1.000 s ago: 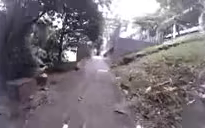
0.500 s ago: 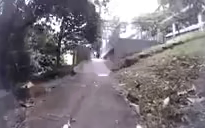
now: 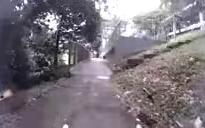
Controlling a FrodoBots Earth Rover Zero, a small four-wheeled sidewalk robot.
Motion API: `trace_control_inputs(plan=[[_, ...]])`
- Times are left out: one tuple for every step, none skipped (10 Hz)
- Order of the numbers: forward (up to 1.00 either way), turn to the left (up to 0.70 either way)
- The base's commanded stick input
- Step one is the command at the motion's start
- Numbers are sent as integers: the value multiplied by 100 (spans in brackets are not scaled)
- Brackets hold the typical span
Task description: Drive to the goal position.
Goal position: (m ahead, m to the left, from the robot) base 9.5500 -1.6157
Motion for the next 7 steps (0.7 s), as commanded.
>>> trace_control_inputs(plan=[[100,0],[100,4],[100,14],[100,23],[100,9],[100,0],[100,0]])
